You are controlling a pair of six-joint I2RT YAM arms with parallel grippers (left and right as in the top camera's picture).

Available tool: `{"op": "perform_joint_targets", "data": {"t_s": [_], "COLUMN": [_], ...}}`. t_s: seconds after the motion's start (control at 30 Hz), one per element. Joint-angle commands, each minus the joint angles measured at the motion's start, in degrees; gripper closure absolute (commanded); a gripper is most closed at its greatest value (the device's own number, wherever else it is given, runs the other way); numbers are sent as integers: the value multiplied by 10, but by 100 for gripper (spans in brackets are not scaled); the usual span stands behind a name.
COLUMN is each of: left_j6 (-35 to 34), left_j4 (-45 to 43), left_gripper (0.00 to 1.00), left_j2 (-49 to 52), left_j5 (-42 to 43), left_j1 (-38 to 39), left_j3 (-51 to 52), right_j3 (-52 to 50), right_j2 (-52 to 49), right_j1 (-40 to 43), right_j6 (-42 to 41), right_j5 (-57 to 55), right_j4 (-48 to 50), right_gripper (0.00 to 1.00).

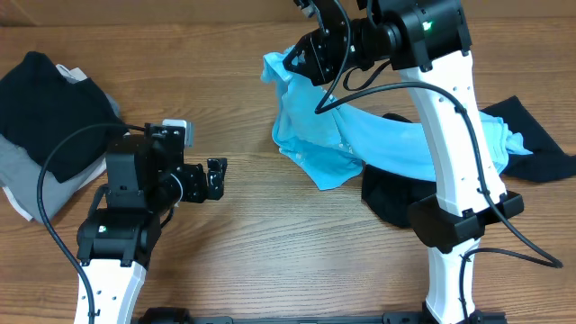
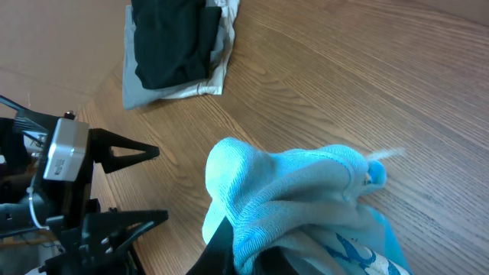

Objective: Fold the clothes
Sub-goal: 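Lift the light-blue shirt high with the right gripper and swing it toward the left gripper, then grasp the shirt's collar end with the left gripper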

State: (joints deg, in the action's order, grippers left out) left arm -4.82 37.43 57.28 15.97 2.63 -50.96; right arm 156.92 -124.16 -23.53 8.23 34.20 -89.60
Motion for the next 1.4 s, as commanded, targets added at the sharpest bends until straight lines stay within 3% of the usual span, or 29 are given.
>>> {"op": "perform_joint_targets", "data": {"t_s": [0.0,0.17,0.2,0.27,0.4,0.47,0.57,0.73,0.87,1.03,1.2,1.37], "left_j6": [-16,-16,-16,-16,-16,-14,-12,-47,-117,-134,-134,-141], "left_j4": [-10,-8,-7,-9,-22,-24,-20,14,22,-47,-119,-152], "left_gripper": [0,0,0,0,0,0,0,0,0,2,11,27], "left_j2": [13,48,60,74,80,80,81,123,231,356,425,471], "left_j5": [60,62,61,61,61,61,46,5,1,8,21,21], "left_j1": [4,4,4,4,4,6,24,59,65,65,65,87], "left_j3": [-14,-14,-14,-14,-14,-14,-13,-12,-12,-12,-12,-12], "right_j3": [-19,-85,-113,-155,-216,-218,-210,-210,-210,-211,-211,-211], "right_j2": [6,6,6,6,6,6,28,73,82,82,82,82], "right_j1": [-13,-39,-47,-62,-83,-83,-47,63,175,263,278,278], "right_j6": [8,8,8,-6,-9,-15,-111,-190,-221,-220,-215,-215], "right_j5": [2,2,2,2,-4,-71,-245,-331,-325,-298,-296,-296], "right_j4": [7,54,77,121,176,164,123,56,-13,-58,-68,-68], "right_gripper": [95,92,86,84,71,67,63,60,58,57,57,57]}}
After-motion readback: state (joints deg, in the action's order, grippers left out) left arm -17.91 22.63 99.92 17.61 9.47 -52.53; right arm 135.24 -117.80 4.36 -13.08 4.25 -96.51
